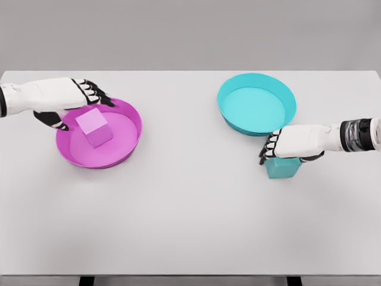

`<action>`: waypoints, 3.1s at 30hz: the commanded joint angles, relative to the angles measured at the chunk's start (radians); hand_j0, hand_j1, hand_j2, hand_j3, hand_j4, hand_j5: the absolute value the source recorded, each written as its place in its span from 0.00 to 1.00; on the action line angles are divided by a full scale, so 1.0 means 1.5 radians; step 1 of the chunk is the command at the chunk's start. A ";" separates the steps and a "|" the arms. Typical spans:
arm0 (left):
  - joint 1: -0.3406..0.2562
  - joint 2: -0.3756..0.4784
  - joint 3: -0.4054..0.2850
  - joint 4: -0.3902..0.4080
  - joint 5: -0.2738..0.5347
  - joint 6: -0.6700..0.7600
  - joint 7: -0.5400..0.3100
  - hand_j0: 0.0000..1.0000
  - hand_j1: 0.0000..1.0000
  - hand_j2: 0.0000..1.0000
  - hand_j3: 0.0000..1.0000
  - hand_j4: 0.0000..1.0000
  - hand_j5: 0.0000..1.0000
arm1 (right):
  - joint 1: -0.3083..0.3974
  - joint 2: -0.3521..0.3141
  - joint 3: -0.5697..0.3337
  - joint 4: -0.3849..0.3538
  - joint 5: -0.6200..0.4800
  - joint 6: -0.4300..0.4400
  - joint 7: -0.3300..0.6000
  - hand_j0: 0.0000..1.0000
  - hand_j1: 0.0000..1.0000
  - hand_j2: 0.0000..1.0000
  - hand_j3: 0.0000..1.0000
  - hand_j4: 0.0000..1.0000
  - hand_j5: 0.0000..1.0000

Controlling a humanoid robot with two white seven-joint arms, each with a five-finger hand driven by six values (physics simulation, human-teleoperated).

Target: Place the blocks in the corresponding plates according to their colors

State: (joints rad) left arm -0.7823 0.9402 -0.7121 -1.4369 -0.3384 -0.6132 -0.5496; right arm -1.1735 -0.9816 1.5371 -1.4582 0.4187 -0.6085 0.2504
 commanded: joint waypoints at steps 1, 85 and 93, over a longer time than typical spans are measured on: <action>0.000 0.045 0.007 0.001 0.029 0.002 0.000 1.00 1.00 1.00 1.00 1.00 1.00 | 0.000 0.000 -0.004 0.000 0.007 -0.002 0.006 0.67 0.67 0.67 0.67 0.67 0.67; 0.065 0.009 0.024 0.203 0.063 0.002 -0.001 1.00 1.00 1.00 1.00 1.00 1.00 | -0.023 -0.224 -0.091 -0.113 -0.108 -0.002 -0.007 1.00 1.00 1.00 1.00 1.00 1.00; 0.066 0.010 0.026 0.204 0.063 0.002 0.000 1.00 1.00 1.00 1.00 1.00 1.00 | 0.014 -0.247 -0.089 -0.139 -0.106 -0.002 -0.005 1.00 1.00 1.00 1.00 1.00 1.00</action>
State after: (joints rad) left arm -0.6826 0.9542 -0.6755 -1.1309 -0.2496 -0.6132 -0.5499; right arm -1.1521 -1.3453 1.4051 -1.6606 0.2644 -0.6121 0.2425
